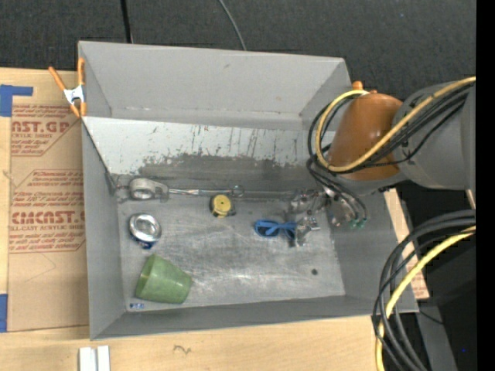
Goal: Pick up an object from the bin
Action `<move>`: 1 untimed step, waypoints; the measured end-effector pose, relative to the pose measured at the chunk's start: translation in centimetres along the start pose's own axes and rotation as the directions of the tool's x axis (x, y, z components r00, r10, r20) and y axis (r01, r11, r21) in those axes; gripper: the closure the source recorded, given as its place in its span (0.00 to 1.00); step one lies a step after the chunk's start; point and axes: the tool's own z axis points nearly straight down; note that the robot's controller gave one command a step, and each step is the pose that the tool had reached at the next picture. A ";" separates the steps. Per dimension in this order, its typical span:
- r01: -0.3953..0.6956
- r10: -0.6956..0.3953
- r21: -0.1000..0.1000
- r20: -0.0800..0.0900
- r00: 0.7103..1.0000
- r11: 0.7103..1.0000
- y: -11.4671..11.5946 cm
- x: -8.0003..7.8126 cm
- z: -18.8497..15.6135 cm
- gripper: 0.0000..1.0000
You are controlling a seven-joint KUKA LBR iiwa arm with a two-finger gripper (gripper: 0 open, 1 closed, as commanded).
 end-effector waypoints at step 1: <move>0.195 -0.195 0.002 0.006 0.981 0.981 -0.7 -0.2 -14.7 1.00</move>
Offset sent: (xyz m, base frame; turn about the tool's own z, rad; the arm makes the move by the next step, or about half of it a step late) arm 0.0002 -0.0074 0.1424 -0.1958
